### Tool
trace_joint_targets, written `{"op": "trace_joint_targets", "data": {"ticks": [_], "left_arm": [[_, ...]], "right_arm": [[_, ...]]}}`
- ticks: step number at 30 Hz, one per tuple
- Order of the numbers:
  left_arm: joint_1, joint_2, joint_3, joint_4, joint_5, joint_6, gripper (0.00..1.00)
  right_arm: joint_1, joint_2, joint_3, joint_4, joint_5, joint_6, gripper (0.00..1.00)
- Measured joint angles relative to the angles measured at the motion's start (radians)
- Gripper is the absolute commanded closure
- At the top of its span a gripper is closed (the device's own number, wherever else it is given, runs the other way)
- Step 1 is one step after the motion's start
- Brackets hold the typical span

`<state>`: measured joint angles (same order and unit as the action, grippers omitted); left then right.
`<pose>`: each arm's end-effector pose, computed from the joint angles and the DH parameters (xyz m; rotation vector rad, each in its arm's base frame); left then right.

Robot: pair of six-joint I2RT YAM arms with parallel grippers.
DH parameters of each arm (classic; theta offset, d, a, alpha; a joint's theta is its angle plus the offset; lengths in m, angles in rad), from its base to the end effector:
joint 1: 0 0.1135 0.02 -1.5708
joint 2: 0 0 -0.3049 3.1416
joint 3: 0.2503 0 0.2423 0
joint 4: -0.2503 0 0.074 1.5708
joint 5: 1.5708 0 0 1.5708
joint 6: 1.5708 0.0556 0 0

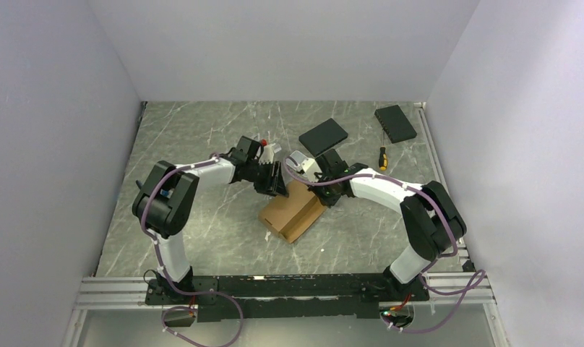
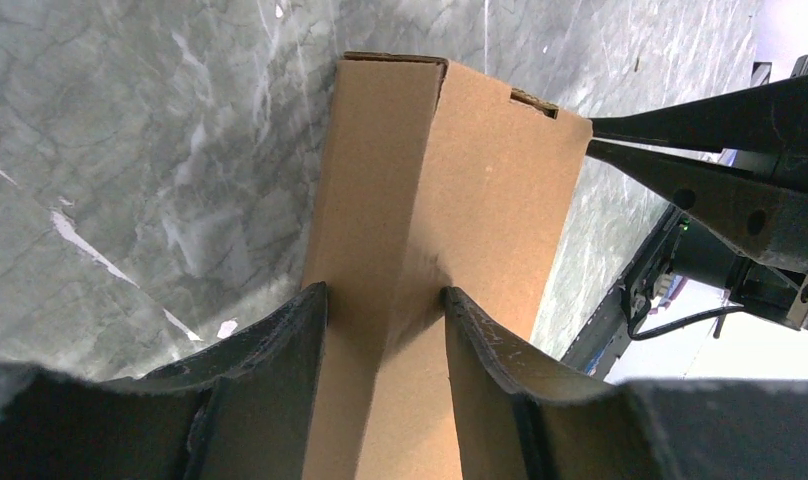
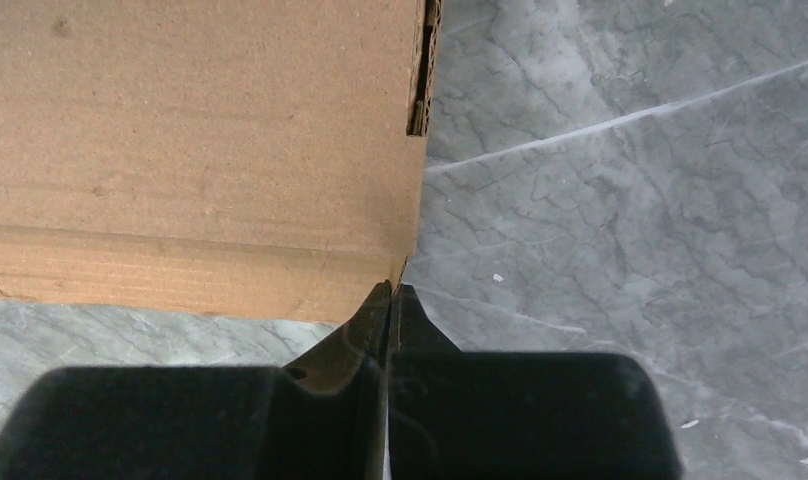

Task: Fold the paper box

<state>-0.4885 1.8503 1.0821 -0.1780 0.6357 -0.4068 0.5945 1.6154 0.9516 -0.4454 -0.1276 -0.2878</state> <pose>0.3237 -0.2094 0.1903 0.3851 2.6064 -1.1432 0.2553 0.1812 0.2051 -1.1861 2.4174 0.2666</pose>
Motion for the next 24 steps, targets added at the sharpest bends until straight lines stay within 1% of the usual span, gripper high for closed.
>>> {"op": "trace_joint_targets", "data": {"ticks": [6,11,21,24], "left_arm": [[-0.006,0.014,0.012,-0.004,0.019,0.002,0.5],[-0.008,0.015,0.012,-0.005,0.022,0.002,0.5],[-0.009,0.02,0.014,-0.006,0.029,0.002,0.5],[-0.009,0.022,0.016,-0.007,0.031,0.002,0.5]], "right_arm": [[0.0,0.003,0.011,-0.019,0.017,-0.039,0.99],[0.0,0.021,0.033,-0.036,0.02,-0.063,0.95],[0.0,0.034,0.051,-0.042,0.029,-0.076,0.96],[0.0,0.034,0.051,-0.042,0.029,-0.078,0.95]]}}
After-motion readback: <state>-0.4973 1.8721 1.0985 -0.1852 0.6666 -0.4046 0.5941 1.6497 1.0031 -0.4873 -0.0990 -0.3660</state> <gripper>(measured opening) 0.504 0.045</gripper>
